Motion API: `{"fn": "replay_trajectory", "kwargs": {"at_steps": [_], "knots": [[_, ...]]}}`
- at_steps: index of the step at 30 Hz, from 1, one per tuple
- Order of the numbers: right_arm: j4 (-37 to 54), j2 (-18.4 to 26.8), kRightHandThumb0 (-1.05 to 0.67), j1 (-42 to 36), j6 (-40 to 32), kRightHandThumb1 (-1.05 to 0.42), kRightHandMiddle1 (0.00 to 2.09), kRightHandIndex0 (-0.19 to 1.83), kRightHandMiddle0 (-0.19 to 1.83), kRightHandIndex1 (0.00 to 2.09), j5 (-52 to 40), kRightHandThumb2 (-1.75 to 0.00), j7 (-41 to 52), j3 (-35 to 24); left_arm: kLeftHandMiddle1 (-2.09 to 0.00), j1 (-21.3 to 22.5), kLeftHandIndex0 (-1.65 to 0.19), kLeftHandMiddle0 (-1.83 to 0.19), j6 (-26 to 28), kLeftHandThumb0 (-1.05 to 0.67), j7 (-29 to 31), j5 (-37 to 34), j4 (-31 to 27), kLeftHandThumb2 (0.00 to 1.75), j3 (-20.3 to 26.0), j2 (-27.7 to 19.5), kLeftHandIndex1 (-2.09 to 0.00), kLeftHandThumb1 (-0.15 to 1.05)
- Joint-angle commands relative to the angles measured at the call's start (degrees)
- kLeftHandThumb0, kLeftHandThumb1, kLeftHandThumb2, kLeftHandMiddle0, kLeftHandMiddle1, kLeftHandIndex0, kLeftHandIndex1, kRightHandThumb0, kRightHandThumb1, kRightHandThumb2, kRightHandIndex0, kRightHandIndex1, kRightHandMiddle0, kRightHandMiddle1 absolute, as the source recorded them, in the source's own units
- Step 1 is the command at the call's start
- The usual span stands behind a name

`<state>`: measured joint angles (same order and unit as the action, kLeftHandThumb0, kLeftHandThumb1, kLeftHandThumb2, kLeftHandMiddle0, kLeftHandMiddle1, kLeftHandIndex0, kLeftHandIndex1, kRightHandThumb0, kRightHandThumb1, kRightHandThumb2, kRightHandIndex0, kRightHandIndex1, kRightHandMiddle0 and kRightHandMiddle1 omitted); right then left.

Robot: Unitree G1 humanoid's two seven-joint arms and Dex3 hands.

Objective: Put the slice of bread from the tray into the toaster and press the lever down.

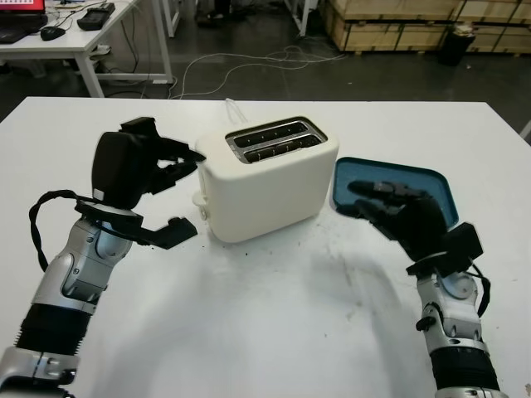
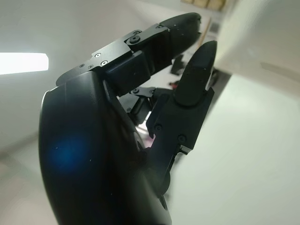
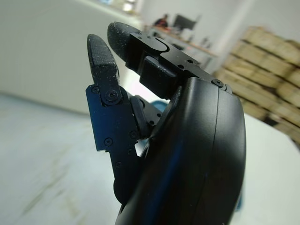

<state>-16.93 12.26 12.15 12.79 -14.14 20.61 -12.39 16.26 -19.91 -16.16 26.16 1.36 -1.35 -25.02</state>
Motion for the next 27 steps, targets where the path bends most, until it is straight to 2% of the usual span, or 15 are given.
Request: {"fn": "replay_trajectory", "kwargs": {"at_steps": [1,6,10,13,16,19,27], "knots": [[-0.7,0.3,-0.44,3.1,1.1,-0.92,0.0,1.18,1.12,0.01,-1.0,0.0,-0.8,-1.0,-1.38,-2.6,-1.1,-0.63,2.4,-0.37,2.4,-3.6,-2.6,0.03,1.5,1.6,-0.01,0.82],[-2.1,0.9,-0.44,7.9,-0.3,-0.89,0.0,1.19,1.07,0.02,0.7,0.0,-5.2,-2.1,-1.32,-6.3,-1.01,-0.57,7.0,-0.42,4.5,-6.3,-6.4,0.03,3.7,5.0,0.0,0.85],[-3.2,2.2,-0.47,11.0,0.6,-0.89,0.0,1.17,1.05,0.0,3.8,0.0,-8.3,-1.8,-1.31,-7.4,-0.99,-0.55,9.6,-0.46,5.5,-7.3,-7.7,0.03,5.0,6.4,0.0,0.89],[-3.5,4.1,-0.5,13.7,-1.5,-0.87,0.0,1.15,1.06,0.0,6.0,0.0,-9.5,-1.1,-1.31,-7.3,-0.98,-0.56,12.9,-0.48,7.0,-7.1,-9.2,0.02,5.9,6.3,0.0,0.9],[-4.4,6.4,-0.51,16.3,-2.7,-0.85,0.0,1.07,1.06,0.0,7.7,0.0,-9.0,-0.2,-1.31,-6.6,-1.0,-0.56,15.2,-0.48,8.9,-6.3,-10.1,0.01,6.7,5.0,-0.01,0.9],[-6.9,9.2,-0.52,19.1,-3.6,-0.83,0.0,1.08,1.05,0.02,9.2,0.0,-7.4,1.0,-1.27,-5.4,-1.01,-0.55,17.6,-0.49,11.5,-6.0,-10.8,0.01,7.5,2.9,-0.02,0.9],[-17.4,15.8,-0.53,26.6,-0.9,-0.79,0.01,1.2,1.03,0.07,13.8,0.0,-0.6,5.4,-1.11,-0.4,-1.07,-0.66,19.9,-0.49,18.5,-5.3,-10.8,0.0,8.9,-5.1,-0.06,0.85]]}}
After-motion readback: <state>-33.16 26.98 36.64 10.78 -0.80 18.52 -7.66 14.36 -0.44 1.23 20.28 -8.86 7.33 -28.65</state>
